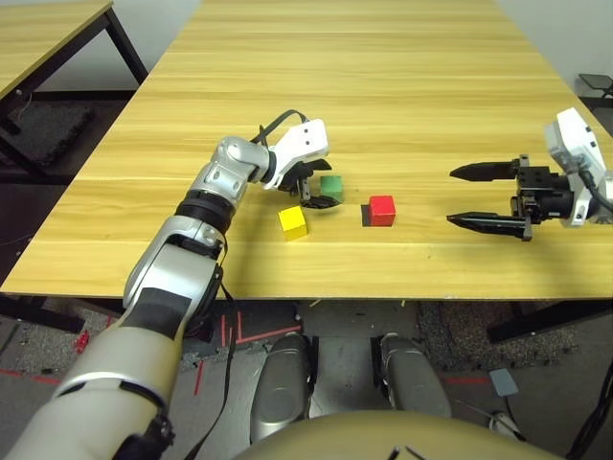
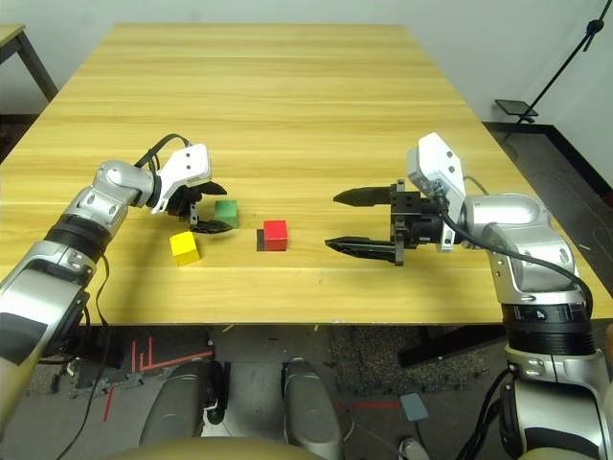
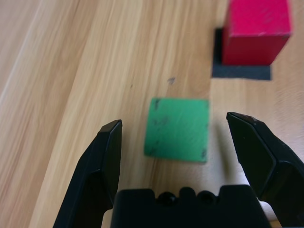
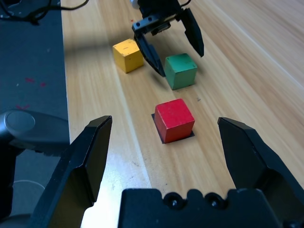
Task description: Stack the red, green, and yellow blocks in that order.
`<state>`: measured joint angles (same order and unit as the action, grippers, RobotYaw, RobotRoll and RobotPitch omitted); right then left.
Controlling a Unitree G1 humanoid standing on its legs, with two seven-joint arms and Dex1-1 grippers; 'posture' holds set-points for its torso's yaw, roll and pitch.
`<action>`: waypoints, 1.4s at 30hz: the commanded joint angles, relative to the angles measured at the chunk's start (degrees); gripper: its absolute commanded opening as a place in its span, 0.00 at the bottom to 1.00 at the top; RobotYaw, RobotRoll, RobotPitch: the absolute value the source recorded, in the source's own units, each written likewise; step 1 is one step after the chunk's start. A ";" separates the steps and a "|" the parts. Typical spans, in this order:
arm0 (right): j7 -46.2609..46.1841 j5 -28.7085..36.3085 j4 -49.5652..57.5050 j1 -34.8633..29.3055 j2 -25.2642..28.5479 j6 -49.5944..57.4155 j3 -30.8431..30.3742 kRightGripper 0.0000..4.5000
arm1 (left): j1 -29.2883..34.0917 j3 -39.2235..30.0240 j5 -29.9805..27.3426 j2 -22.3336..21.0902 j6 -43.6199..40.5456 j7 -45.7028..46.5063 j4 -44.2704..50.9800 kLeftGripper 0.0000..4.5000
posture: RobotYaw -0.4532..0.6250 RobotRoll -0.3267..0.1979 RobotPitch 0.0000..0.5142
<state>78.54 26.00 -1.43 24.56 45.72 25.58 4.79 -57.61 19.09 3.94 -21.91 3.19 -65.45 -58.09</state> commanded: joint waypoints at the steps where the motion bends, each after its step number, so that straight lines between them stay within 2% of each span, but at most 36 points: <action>1: -0.12 0.32 -1.08 1.06 -0.31 -0.85 -0.85 1.00 | -1.20 -0.52 1.74 0.72 1.30 0.59 -3.45 1.00 | 0.51 0.33 0.11; 4: -0.15 0.12 -2.10 1.57 -0.55 -1.18 -1.09 1.00 | -1.43 -0.49 2.64 1.36 1.36 0.90 -5.56 1.00 | 0.50 0.33 0.12; 7: -0.51 -0.01 -3.00 1.81 -0.74 -1.54 -1.17 1.00 | -1.75 -1.55 2.63 2.43 2.17 1.78 -7.03 0.87 | 0.50 0.33 0.12; 12: -1.24 0.09 -3.40 1.76 -1.04 -1.82 -1.29 1.00 | -2.45 -2.18 2.95 3.35 2.84 1.26 -7.83 0.48 | 0.49 0.33 0.14; 13: -1.54 0.21 -3.36 1.34 -0.97 -1.55 -1.11 1.00 | -2.94 -2.68 2.42 3.75 2.61 1.00 -7.21 0.45 | 0.49 0.33 0.14; 17: -1.89 0.26 -3.91 -0.21 -0.49 -1.57 -0.65 1.00 | -4.62 -4.39 0.53 4.98 -0.69 -1.57 -3.35 0.45 | 0.50 0.34 0.15; 20: -2.41 0.49 -4.55 -1.24 -0.83 -1.80 -0.15 1.00 | -4.41 -5.23 -1.40 5.94 -6.17 -4.71 3.45 0.45 | 0.50 0.35 0.16; 26: -3.12 0.12 -6.62 -2.66 -0.91 -3.25 0.18 1.00 | -0.36 -3.58 -3.47 6.40 -21.08 -7.69 20.92 0.45 | 0.50 0.37 0.16; 31: -4.29 0.40 -6.62 -2.88 -1.21 -3.48 0.37 1.00 | 3.66 -0.76 -2.92 6.30 -29.52 -7.23 30.64 0.45 | 0.50 0.38 0.16; 36: -5.27 0.68 -5.88 -3.29 -1.39 -3.13 0.34 1.00 | 6.39 1.05 -2.75 5.59 -32.67 -6.24 34.93 0.45 | 0.49 0.38 0.16; 42: -6.19 1.02 -4.90 -3.53 -1.52 -2.57 0.37 1.00 | 7.27 1.75 -3.31 6.07 -33.14 -5.07 35.87 0.45 | 0.49 0.39 0.17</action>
<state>72.75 26.02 -7.32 21.54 44.31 22.60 4.10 -50.72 20.09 1.33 -16.01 -29.79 -70.95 -23.23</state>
